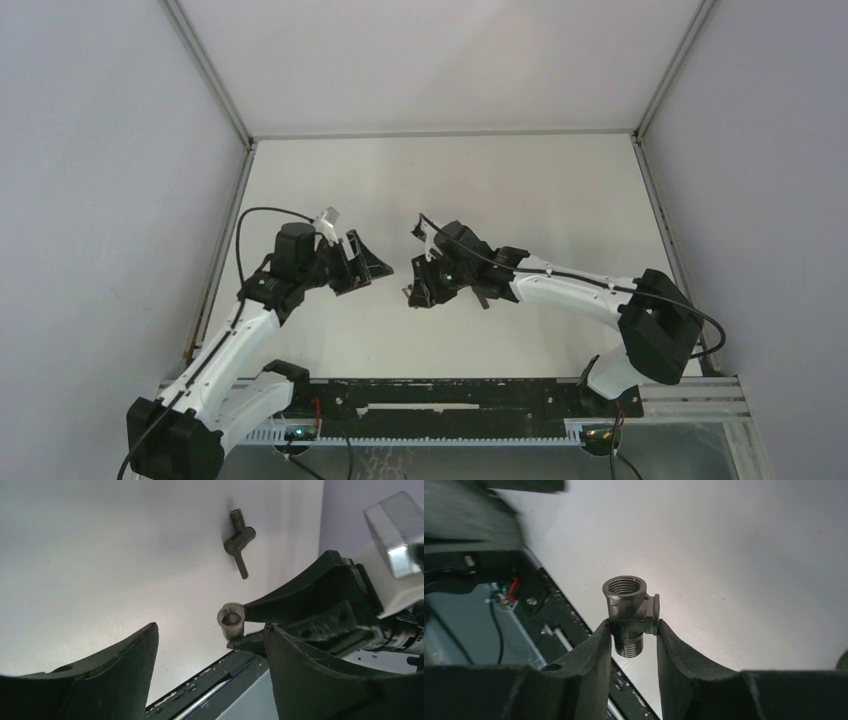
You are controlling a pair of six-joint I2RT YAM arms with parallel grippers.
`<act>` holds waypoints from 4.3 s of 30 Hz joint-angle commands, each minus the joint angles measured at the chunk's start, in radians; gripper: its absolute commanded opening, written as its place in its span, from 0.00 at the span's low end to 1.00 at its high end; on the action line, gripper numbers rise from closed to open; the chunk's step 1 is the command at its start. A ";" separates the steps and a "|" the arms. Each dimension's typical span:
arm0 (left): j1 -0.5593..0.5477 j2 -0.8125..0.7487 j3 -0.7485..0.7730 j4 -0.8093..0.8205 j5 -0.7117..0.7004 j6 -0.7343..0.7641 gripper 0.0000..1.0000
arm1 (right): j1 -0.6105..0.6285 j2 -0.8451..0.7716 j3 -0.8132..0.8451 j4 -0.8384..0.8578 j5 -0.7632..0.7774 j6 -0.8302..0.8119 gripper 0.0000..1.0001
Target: Install the water faucets
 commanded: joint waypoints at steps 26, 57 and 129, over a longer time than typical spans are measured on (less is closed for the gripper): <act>-0.075 0.112 -0.066 0.312 0.290 -0.164 0.61 | -0.066 -0.105 -0.022 0.227 -0.270 0.027 0.31; -0.132 0.429 0.386 -0.403 -0.231 0.099 0.00 | -0.413 -0.372 -0.153 -0.122 -0.061 0.090 0.73; -0.238 0.364 0.245 -0.172 -0.305 0.303 0.71 | -0.314 -0.045 -0.140 -0.203 0.347 0.628 0.69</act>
